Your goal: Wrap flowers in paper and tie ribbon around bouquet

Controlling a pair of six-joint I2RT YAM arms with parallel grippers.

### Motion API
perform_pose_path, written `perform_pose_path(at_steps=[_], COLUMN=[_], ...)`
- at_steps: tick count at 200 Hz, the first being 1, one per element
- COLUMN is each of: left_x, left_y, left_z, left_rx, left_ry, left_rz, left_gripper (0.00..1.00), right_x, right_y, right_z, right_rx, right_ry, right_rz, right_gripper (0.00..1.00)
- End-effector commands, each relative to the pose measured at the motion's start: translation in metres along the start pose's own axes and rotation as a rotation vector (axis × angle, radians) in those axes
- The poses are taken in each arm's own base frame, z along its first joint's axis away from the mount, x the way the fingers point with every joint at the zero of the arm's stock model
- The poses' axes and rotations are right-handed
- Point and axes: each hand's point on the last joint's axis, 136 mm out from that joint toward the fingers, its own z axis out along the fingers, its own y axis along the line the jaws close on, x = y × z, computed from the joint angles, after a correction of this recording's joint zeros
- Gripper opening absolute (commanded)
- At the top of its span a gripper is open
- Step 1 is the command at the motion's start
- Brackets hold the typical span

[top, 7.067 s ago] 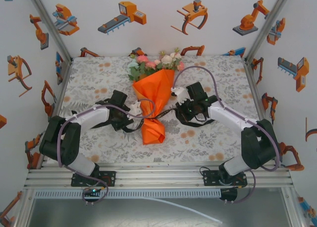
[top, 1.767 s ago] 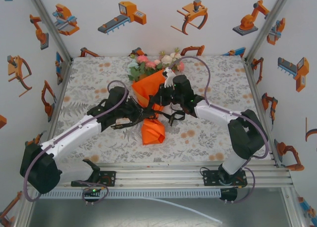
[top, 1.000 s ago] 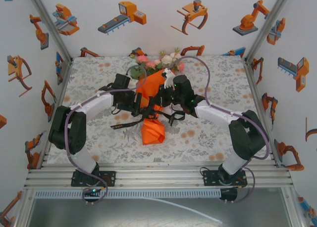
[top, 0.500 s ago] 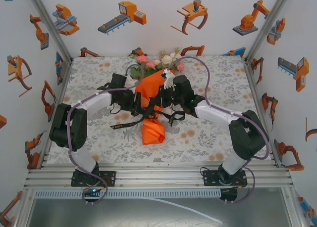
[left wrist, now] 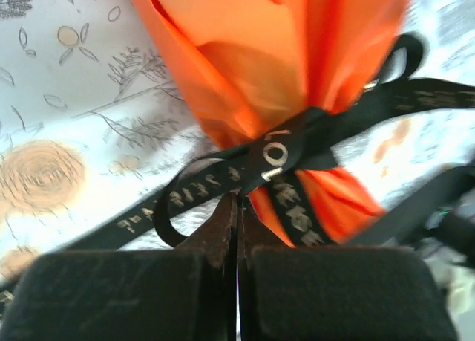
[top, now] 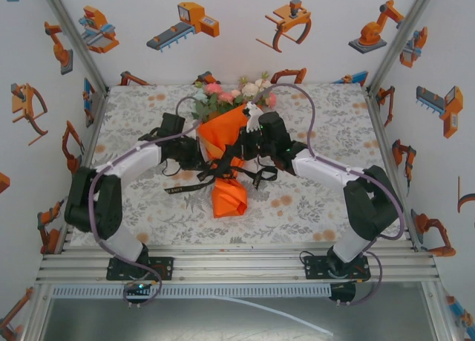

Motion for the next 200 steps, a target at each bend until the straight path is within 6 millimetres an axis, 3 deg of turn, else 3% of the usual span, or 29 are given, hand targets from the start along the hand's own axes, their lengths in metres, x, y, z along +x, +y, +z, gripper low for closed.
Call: perform_pose_path(at_steps=[1,26,43,78,98,127,173,200], left_x=[-0.016,-0.022,-0.019,-0.013,-0.004,0.027,0.049,0.046], left_y=[-0.027,-0.045,-0.063,-0.125,-0.147,-0.132,-0.061,-0.067], left_z=[-0.028,-0.031,-0.028,-0.021,-0.008,0.012,0.007,0.012], left_rx=[0.143,0.322,0.402,0.508,0.528,0.347,-0.093,-0.054], left_ry=[-0.12,-0.162,-0.195,-0.197,-0.154,-0.11,-0.208,-0.212], left_rz=[-0.451,-0.792,-0.915,-0.918,-0.871,-0.754,-0.446,-0.398], left_gripper=[0.0,0.0,0.0,0.0,0.0,0.0,0.19,0.33], right_x=[-0.01,-0.012,-0.012,-0.011,-0.009,-0.009,-0.007,-0.009], right_y=[0.0,0.001,-0.004,-0.004,-0.004,-0.001,0.0,0.004], right_z=[0.001,0.005,0.004,0.005,0.004,0.003,0.004,0.004], right_rx=[0.006,-0.006,0.021,0.02,0.016,0.006,-0.006,-0.022], right_ry=[-0.031,-0.04,-0.046,-0.048,-0.049,-0.044,-0.038,-0.033], right_rz=[-0.008,0.026,0.047,0.076,0.087,0.085,0.094,0.086], right_gripper=[0.0,0.0,0.0,0.0,0.0,0.0,0.0,0.0])
